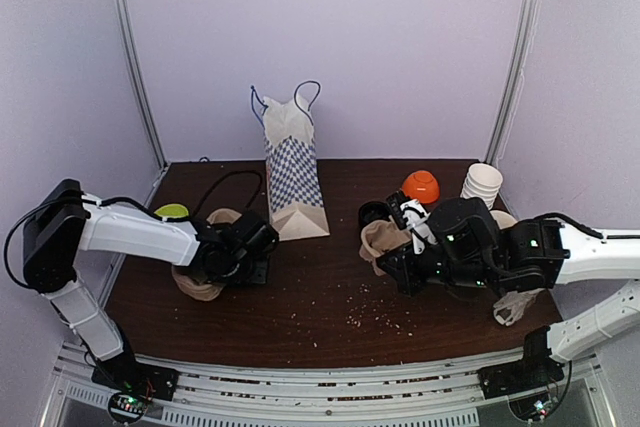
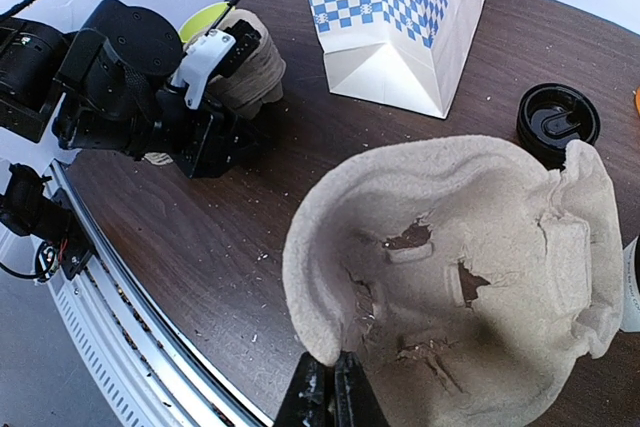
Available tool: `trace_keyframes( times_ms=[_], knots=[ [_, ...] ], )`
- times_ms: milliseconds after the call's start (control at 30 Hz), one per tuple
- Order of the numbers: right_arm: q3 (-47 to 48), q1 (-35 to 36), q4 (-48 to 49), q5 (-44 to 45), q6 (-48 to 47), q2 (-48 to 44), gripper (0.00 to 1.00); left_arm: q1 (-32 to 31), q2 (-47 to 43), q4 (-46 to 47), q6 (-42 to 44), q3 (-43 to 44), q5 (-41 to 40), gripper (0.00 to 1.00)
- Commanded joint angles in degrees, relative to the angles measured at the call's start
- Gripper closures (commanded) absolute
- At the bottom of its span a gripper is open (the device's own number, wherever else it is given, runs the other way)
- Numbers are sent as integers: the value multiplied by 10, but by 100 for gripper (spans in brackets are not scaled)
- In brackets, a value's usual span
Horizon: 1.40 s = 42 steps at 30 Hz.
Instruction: Pack the takeout coffee
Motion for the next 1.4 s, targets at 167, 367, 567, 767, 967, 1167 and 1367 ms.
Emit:
trace_keyframes(
  times_ms=[167,367,567,767,967,1167,1367],
  knots=[
    [-5,-1,19,4,-1,6,100,61,-104,-41,-25,-94,-7,46],
    [13,-1,13,1,-12,13,100,29,-193,-71,15,-54,64,25],
    [21,-1,14,3,-16,16,100,13,-235,-128,35,84,67,10],
    [21,-2,22,0,-20,19,100,69,-187,-159,76,248,12,8],
    [31,-2,28,-6,-30,27,100,134,-65,-155,91,393,34,7],
    [37,-3,23,-8,-40,28,100,149,33,-156,102,508,56,8],
    [32,-7,24,-15,-46,24,100,155,141,-206,117,620,44,10]
  ],
)
